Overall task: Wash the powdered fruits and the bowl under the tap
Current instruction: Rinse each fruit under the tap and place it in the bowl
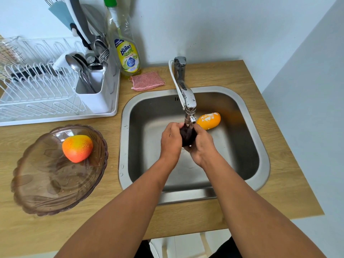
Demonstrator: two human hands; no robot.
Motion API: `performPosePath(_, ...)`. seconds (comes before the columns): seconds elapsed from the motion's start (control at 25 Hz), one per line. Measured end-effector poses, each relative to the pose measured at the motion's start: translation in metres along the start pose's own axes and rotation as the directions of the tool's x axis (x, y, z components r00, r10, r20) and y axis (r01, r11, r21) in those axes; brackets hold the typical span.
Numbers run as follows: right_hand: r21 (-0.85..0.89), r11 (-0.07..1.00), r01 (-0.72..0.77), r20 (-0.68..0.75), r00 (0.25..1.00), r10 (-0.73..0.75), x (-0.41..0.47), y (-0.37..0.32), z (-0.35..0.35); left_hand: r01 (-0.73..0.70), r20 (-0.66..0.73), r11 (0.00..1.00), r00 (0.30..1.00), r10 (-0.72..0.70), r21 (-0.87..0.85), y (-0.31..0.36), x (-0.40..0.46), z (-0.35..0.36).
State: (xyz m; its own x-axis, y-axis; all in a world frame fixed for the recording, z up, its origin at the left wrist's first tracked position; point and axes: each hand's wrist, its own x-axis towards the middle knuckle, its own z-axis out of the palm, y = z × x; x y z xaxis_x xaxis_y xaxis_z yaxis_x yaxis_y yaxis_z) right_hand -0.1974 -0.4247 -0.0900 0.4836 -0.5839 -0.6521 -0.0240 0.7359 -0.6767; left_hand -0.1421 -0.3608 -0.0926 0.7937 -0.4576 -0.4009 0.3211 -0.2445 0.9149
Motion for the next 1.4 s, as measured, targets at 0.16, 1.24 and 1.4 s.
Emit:
performPosePath(0.16,-0.116,0.983,0.142,0.137,0.983,-0.125,-0.013,0.021,-0.002,0.226,-0.058,0.962,0.97,-0.237,-0.153,0.007,0.009,-0.003)
performPosePath(1.24,0.013,0.997,0.08,-0.02,0.997,-0.08,-0.004,-0.001,0.005,-0.079,0.044,0.991,0.996,0.075,0.106,0.006,0.0,0.012)
performPosePath(1.4,0.034,0.999,0.032,-0.085,0.996,-0.029,0.0,-0.005,0.009,-0.052,-0.005,0.998,0.999,0.052,0.041,0.006,0.008,0.014)
